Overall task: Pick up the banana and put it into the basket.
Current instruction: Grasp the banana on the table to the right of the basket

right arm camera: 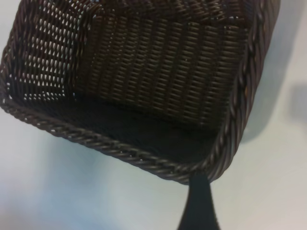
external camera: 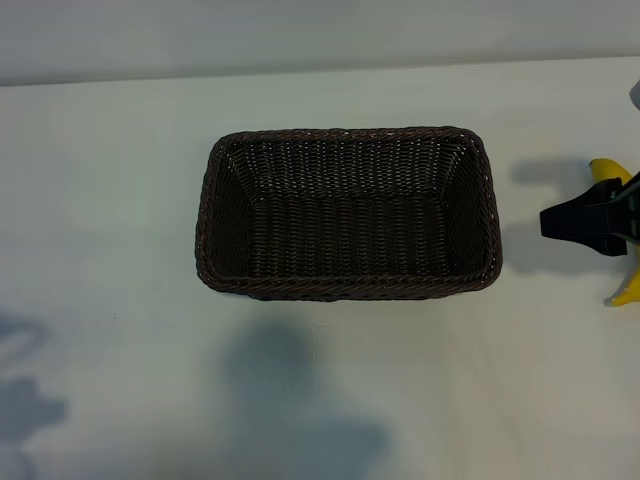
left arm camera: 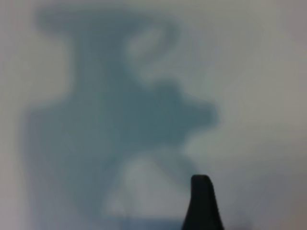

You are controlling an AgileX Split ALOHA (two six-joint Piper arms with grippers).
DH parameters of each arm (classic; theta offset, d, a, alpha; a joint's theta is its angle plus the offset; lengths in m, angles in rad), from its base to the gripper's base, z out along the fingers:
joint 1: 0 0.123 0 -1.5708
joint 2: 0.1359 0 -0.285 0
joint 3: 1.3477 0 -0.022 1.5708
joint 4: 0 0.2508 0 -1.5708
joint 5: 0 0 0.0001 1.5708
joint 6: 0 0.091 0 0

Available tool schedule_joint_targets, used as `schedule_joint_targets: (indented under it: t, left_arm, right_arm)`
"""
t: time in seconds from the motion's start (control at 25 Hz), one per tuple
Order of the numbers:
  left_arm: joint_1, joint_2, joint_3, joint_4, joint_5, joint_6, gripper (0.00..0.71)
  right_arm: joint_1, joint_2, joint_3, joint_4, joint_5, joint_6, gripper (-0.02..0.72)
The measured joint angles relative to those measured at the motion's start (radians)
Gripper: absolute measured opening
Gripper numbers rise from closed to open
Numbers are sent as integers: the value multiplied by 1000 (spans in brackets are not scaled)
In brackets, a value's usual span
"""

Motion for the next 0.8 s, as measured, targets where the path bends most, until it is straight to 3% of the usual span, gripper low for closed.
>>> schedule_joint_targets:
  t: [0.2, 0.32, 0.44, 0.64, 0.8]
  left_arm:
    - [0, -119, 17, -2, -15, 0, 552]
    - [0, -148, 17, -2, -17, 0, 552]
    - [0, -153, 17, -2, -17, 0, 552]
    - [0, -155, 17, -2, -17, -2, 552]
    - [0, -207, 17, -2, -17, -2, 552]
  right_arm:
    - [0, 0, -34, -16, 9, 29, 556]
    - [0, 0, -94, -87, 10, 96, 556]
    - [0, 2, -170, -251, 11, 225, 556]
    - [0, 63, -313, -596, 44, 508, 556]
    - [0, 161, -400, -749, 97, 619, 556]
